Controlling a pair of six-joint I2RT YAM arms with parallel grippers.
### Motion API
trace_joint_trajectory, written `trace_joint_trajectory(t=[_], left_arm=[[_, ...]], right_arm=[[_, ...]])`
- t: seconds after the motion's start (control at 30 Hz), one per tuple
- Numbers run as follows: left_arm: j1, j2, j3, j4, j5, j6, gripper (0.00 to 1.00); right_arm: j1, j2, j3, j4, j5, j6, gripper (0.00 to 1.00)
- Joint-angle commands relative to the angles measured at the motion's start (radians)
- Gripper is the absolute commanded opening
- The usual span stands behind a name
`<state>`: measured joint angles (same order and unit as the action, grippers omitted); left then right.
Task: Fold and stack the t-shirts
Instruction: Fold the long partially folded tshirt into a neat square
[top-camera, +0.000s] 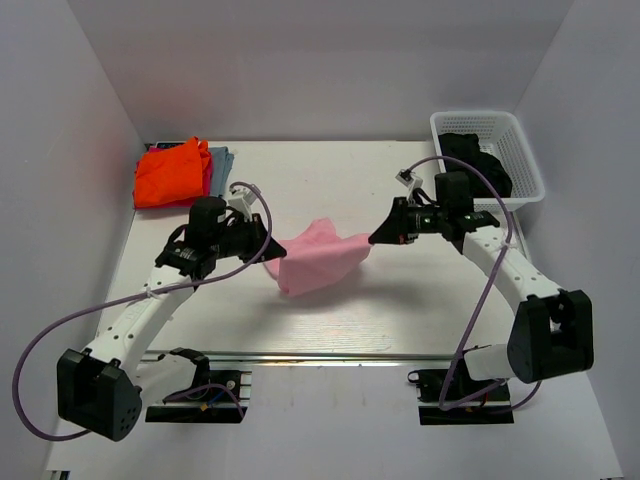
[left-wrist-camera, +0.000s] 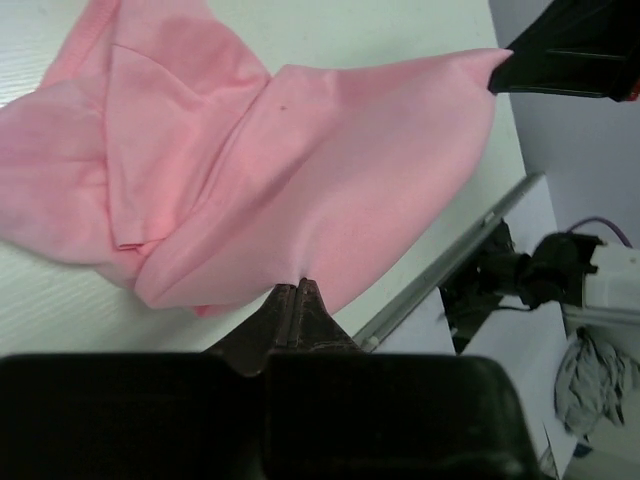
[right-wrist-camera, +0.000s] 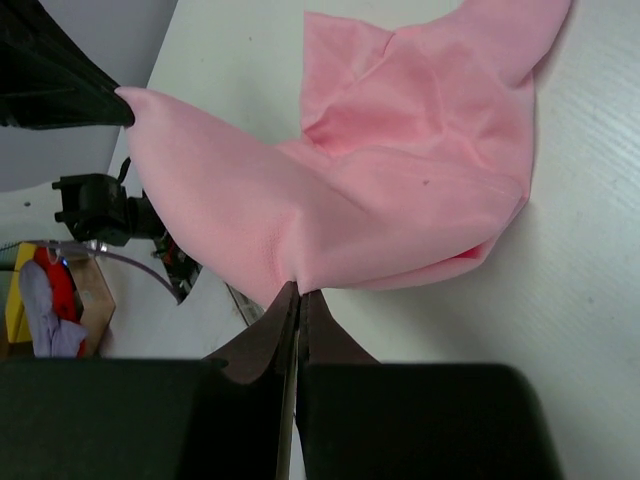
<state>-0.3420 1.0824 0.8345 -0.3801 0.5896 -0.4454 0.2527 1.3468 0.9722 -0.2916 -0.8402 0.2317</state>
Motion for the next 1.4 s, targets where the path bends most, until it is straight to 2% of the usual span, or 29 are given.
trace_joint_trajectory(t=[0.0, 0.3, 0.47, 0.6, 0.7, 0.8, 0.83, 0.9, 0.97, 1.17, 1.27, 1.37], left_arm=[[0.006, -0.004, 0.061, -0.049, -0.167, -0.021, 0.0], [0.037, 0.07, 0.12, -0.108, -0.385, -0.121, 0.0], [0.057, 0.079, 0.12, -0.095, -0.404, -0.134, 0.0], [0.067, 0.088, 0.129, -0.083, -0.395, -0.144, 0.0], [0.077, 0.097, 0.138, -0.104, -0.43, -0.167, 0.0], [0.096, 0.097, 0.158, -0.12, -0.522, -0.217, 0.0], [0.097, 0.097, 0.169, -0.161, -0.593, -0.264, 0.0], [0.132, 0.097, 0.169, -0.19, -0.649, -0.292, 0.0], [0.149, 0.097, 0.169, -0.181, -0.681, -0.292, 0.0], [0.208, 0.214, 0.166, -0.03, -0.61, -0.292, 0.0], [0.231, 0.263, 0.147, 0.062, -0.579, -0.292, 0.0], [0.254, 0.304, 0.16, 0.063, -0.567, -0.292, 0.0]], right_arm=[[-0.006, 0.04, 0.085, 0.115, -0.016, 0.043, 0.0], [-0.001, 0.282, 0.264, 0.151, 0.001, 0.087, 0.0], [0.014, 0.362, 0.361, 0.172, 0.026, 0.052, 0.0], [0.054, 0.467, 0.453, 0.18, -0.025, 0.028, 0.0], [0.089, 0.531, 0.572, 0.183, -0.042, 0.02, 0.0], [0.111, 0.554, 0.644, 0.222, 0.013, 0.03, 0.0], [0.112, 0.583, 0.675, 0.223, 0.063, 0.046, 0.0], [0.123, 0.621, 0.753, 0.181, 0.088, 0.064, 0.0], [0.126, 0.725, 0.897, 0.123, 0.086, 0.064, 0.0], [0.152, 0.965, 1.18, 0.084, 0.047, 0.113, 0.0], [0.163, 1.012, 1.205, 0.166, 0.067, 0.156, 0.0], [0.172, 1.046, 1.198, 0.278, 0.084, 0.181, 0.0]])
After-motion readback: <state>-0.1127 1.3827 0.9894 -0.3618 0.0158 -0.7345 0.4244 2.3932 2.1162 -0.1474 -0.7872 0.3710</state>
